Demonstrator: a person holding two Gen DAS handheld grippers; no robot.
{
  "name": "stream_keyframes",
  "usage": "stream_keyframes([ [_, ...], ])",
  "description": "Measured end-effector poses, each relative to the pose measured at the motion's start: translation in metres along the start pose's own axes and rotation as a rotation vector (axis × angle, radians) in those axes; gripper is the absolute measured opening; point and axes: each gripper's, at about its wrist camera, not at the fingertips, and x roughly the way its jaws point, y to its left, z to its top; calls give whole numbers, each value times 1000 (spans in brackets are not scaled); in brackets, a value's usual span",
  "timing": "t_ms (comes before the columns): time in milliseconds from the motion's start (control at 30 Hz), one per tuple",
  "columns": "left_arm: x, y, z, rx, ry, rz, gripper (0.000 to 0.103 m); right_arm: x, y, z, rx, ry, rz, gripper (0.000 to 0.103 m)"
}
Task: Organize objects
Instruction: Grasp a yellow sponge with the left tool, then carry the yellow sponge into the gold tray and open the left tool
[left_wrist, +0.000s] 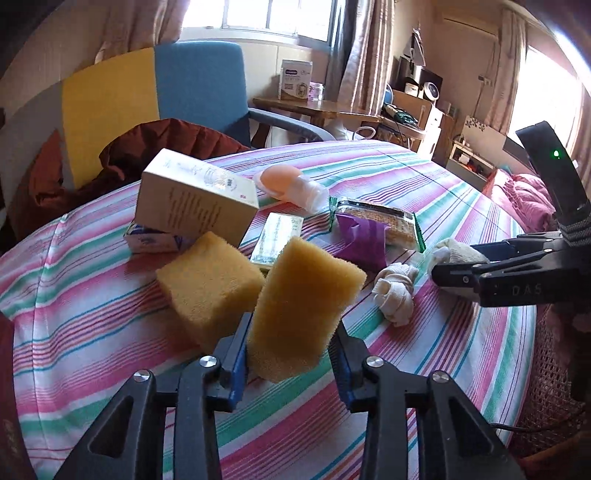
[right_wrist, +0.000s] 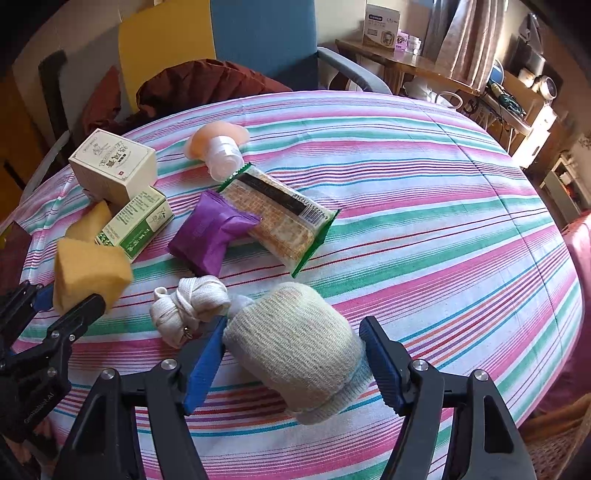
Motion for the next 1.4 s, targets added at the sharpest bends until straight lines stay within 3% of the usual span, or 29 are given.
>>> stream_keyframes([
  [267, -10, 22, -28, -115, 14, 0, 32, -17, -9, 2, 74, -83, 85, 72],
  [433, -22, 29, -40, -155, -8, -1, 32, -27, 6, -3, 42, -125, 78, 72],
  [800, -41, 39, -63, -216, -39, -45, 32, -48, 66, -32, -117, -156, 152, 72],
  [933, -49, 40, -70, -198, -46, -44, 32, -47, 79, -44, -112, -121, 203, 72],
  [1167, -78, 43, -81, -193, -65, -19, 32, -39, 105, -56, -218, -84, 143, 72],
  [1400, -131, 66, -85, -236, -135, 18, 32, -26, 98, -56, -188, -31, 136, 72],
])
